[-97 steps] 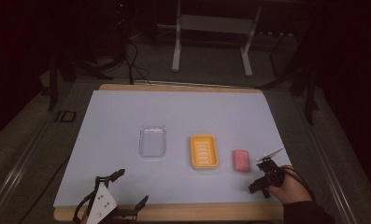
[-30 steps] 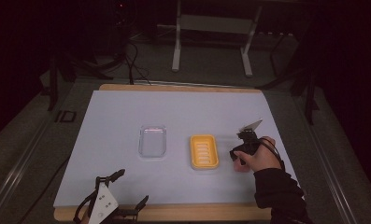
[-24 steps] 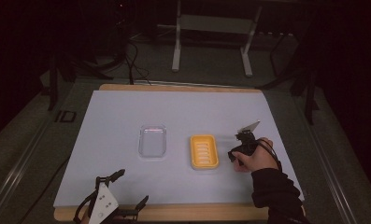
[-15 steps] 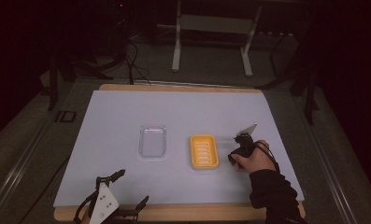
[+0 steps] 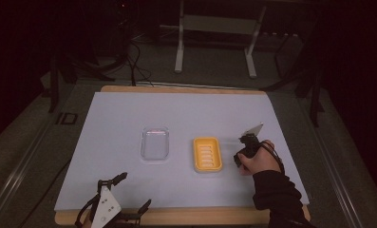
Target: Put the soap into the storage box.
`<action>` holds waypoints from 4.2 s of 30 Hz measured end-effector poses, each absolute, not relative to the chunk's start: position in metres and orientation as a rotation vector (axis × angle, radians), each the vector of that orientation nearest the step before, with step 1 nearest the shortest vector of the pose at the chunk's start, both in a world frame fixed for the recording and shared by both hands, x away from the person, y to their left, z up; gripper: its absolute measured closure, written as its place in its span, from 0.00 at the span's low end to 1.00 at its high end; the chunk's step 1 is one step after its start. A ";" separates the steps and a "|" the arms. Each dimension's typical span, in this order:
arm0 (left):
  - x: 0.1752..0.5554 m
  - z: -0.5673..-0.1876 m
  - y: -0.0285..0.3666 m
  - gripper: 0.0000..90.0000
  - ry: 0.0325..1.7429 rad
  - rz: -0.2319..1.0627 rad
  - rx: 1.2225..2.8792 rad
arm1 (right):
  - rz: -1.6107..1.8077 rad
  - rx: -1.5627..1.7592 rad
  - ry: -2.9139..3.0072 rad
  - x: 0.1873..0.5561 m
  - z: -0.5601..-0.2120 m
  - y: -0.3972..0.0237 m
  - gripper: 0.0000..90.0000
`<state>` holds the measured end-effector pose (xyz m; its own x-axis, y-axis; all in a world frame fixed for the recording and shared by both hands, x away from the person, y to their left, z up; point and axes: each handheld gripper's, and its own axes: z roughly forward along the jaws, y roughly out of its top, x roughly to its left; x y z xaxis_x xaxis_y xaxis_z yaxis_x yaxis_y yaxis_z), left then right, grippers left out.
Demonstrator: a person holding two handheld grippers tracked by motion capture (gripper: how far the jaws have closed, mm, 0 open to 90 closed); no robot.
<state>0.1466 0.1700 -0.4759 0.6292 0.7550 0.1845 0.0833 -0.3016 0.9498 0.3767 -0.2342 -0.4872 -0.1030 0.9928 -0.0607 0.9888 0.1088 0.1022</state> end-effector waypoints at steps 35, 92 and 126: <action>0.146 -0.476 0.170 0.02 0.681 0.777 1.767 | 0.202 1.946 2.239 0.384 -0.388 -0.188 0.41; 0.145 -0.475 0.171 0.02 0.676 0.776 1.764 | 0.338 1.962 2.289 0.388 -0.481 -0.115 0.41; 0.146 -0.475 0.171 0.02 0.680 0.773 1.770 | 0.655 1.463 2.559 0.371 -0.443 -0.162 0.30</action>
<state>0.1459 0.1705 -0.4754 0.6309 0.7544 0.1813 0.0837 -0.2984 0.9508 0.3714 -0.1618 -0.4431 -0.5250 0.8445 0.1064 0.7916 0.4385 0.4255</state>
